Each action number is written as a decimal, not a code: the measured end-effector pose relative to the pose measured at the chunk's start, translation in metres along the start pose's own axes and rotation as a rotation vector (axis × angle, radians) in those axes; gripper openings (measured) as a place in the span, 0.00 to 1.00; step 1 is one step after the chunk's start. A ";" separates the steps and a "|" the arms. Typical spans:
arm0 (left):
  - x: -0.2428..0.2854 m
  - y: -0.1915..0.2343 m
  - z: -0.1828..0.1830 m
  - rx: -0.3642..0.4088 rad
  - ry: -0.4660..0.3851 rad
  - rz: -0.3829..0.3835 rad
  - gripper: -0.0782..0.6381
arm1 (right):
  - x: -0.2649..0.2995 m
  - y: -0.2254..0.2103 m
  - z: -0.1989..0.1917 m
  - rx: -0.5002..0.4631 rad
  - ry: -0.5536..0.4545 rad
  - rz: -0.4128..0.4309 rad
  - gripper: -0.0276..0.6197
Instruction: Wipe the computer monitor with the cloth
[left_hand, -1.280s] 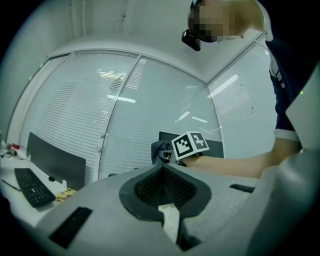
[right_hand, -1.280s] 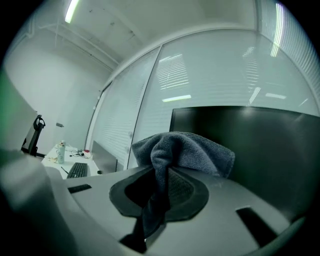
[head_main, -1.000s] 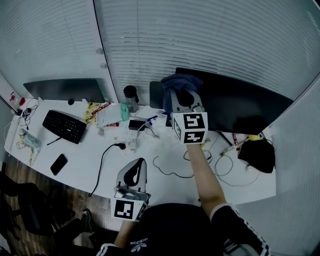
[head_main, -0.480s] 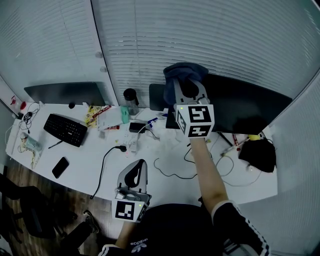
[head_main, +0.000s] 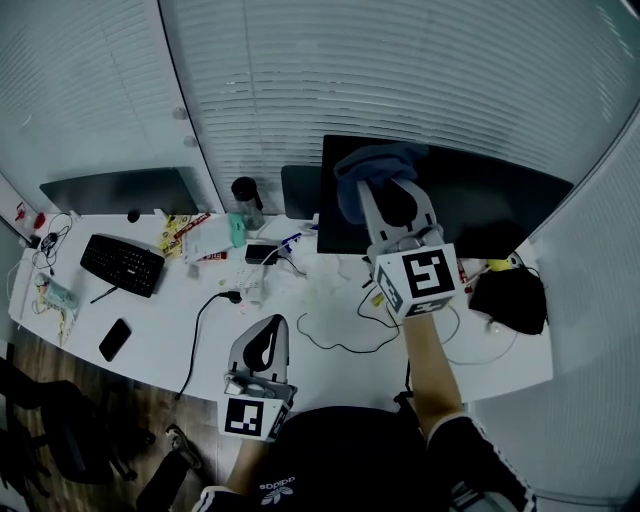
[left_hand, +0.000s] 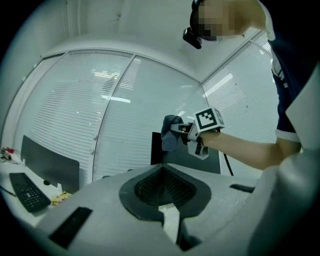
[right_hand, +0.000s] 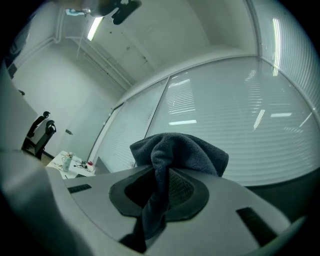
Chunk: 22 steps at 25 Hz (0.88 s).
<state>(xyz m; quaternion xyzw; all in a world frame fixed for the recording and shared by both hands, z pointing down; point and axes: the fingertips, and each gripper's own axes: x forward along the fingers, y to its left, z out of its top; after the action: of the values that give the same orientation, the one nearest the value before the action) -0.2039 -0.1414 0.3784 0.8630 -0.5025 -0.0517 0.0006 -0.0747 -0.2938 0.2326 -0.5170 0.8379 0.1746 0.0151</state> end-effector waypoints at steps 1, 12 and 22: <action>0.001 -0.006 0.003 0.004 -0.006 -0.010 0.12 | -0.015 -0.004 0.006 -0.014 -0.010 0.003 0.12; -0.015 -0.111 -0.001 0.021 0.031 -0.081 0.12 | -0.264 -0.081 0.025 -0.047 0.009 -0.181 0.12; -0.088 -0.275 -0.023 0.002 0.076 -0.111 0.12 | -0.492 -0.081 -0.013 0.155 0.152 -0.233 0.12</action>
<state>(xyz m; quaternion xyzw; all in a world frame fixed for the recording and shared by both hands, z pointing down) -0.0064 0.0705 0.3942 0.8910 -0.4534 -0.0185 0.0157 0.2274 0.0931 0.3240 -0.6198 0.7818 0.0667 0.0116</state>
